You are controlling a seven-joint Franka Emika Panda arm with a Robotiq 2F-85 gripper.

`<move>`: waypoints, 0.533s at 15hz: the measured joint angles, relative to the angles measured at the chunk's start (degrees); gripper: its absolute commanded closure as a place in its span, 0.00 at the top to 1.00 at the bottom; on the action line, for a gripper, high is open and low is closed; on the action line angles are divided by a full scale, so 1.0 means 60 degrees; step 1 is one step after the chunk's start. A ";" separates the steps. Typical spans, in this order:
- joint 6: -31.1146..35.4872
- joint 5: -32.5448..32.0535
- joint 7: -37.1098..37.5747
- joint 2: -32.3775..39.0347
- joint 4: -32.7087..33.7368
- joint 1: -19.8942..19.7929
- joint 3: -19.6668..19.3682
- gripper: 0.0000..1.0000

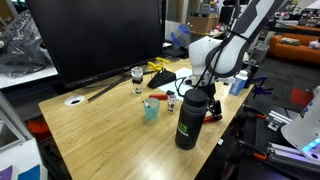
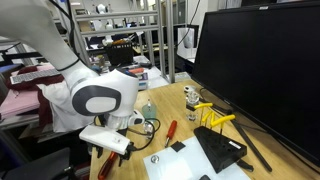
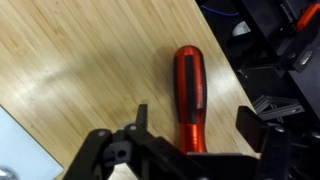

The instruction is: Move the screwdriver in front forwards

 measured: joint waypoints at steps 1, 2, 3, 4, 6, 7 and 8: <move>0.0000 0.0032 -0.0001 -0.0018 0.0000 -0.0038 0.0000 1.00; -0.0001 0.0057 -0.0002 -0.0054 -0.0001 -0.0074 0.0000 1.00; -0.0001 0.0097 -0.0003 -0.0106 -0.0004 -0.0105 0.0000 1.00; -0.0001 0.0135 -0.0003 -0.0167 -0.0008 -0.0130 0.0000 1.00; 0.0000 0.0299 -0.0031 -0.0405 -0.0056 -0.0149 0.0001 1.00; 0.0001 0.0433 -0.0073 -0.0581 -0.0101 -0.0153 0.0001 1.00; 0.0006 0.0613 -0.0149 -0.0794 -0.0171 -0.0159 0.0001 1.00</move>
